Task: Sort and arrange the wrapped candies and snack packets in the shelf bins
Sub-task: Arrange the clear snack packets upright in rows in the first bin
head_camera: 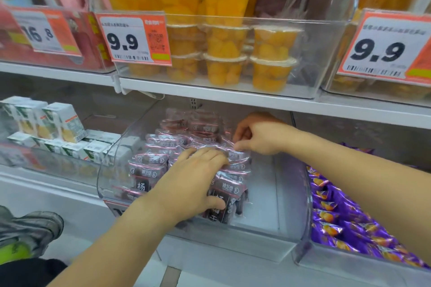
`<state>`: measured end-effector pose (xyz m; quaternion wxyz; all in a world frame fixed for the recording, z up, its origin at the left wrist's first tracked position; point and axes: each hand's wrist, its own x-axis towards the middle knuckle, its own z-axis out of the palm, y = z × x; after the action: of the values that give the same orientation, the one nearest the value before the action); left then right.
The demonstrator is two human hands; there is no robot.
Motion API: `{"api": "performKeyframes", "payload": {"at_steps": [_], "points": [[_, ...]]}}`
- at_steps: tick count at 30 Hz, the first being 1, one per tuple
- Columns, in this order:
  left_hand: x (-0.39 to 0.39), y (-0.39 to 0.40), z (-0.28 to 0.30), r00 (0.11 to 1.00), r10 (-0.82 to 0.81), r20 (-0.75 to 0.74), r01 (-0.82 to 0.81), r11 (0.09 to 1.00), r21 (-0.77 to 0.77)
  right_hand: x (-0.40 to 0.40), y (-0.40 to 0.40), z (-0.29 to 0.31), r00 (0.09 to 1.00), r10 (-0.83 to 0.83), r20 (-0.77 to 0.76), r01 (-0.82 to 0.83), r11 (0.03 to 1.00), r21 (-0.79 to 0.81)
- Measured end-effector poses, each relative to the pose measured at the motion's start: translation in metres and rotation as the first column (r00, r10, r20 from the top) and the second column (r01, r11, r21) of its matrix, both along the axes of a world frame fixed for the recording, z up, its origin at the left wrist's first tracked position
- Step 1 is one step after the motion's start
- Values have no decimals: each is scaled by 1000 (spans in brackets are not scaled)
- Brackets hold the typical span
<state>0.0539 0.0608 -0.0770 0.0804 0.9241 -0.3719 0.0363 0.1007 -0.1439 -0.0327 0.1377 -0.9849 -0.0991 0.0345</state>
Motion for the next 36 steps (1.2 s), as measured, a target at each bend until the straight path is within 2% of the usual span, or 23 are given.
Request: {"api": "performKeyframes", "payload": {"at_steps": [5,10,13,17,19,22,25,27,29,31,33,36], "points": [[-2,-7,5,999,8,-45,-6,1000,24,1,-6,-8,996,-7,84,5,1000,21],[1,-11,11,995,-7,-97,13,998,65,-2,1,-12,997,37,64,-32,997,-69],[1,-11,15,992,7,-127,-2,999,43,-3,1,-12,998,35,52,-32,997,-65],[6,-10,18,999,27,-39,-27,999,24,-4,-6,-11,991,-46,123,41,998,44],[10,-11,16,1000,30,8,-31,997,71,-6,-5,-13,993,-41,110,38,999,30],[13,-13,13,999,38,23,-41,988,151,-7,-6,-13,996,-24,82,27,999,-31],[13,-11,13,999,49,7,-50,984,173,-15,-10,-4,987,-62,149,54,997,58],[12,-8,12,998,52,25,-56,985,166,-26,-8,2,980,-29,199,5,993,117],[9,-6,10,996,59,73,-69,987,146,-41,-4,7,984,66,163,-92,983,157],[6,-2,9,991,90,94,-99,990,103,-53,0,10,987,160,32,-162,982,101],[4,2,9,989,119,86,-124,991,54,-60,4,5,985,164,-61,-169,983,-75],[-3,9,9,987,159,28,-157,986,-56,-67,16,-10,992,116,-57,-125,972,-199]]}}
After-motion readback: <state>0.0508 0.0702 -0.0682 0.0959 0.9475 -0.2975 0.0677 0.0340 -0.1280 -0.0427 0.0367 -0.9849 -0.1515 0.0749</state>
